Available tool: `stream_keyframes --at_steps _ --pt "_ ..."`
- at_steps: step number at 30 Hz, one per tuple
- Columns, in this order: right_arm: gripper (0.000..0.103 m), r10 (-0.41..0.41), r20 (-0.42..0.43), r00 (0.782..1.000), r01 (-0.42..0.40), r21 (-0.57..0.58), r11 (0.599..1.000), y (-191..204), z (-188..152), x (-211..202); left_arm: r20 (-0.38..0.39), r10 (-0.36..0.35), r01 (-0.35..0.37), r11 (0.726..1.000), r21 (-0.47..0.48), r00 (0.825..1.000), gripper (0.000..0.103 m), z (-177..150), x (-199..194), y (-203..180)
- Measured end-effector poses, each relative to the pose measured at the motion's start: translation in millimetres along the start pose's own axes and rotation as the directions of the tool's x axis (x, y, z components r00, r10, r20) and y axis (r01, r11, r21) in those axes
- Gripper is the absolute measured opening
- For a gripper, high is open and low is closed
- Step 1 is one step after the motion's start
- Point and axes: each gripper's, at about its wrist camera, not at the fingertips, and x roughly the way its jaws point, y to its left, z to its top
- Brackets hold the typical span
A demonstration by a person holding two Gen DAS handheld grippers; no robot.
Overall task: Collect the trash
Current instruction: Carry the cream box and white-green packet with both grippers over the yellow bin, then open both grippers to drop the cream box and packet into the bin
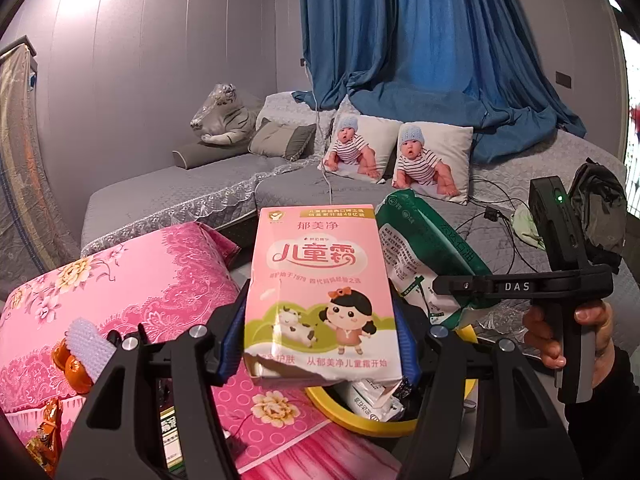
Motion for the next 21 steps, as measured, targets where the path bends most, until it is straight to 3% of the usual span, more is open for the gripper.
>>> stream_keyframes --at_steps 21 --pt "0.026 -0.105 -0.056 0.993 0.110 0.109 0.988 -42.2 -7.7 27.2 -0.084 -0.040 0.040 0.999 0.001 0.996 0.057 -6.0 59.0 -12.6"
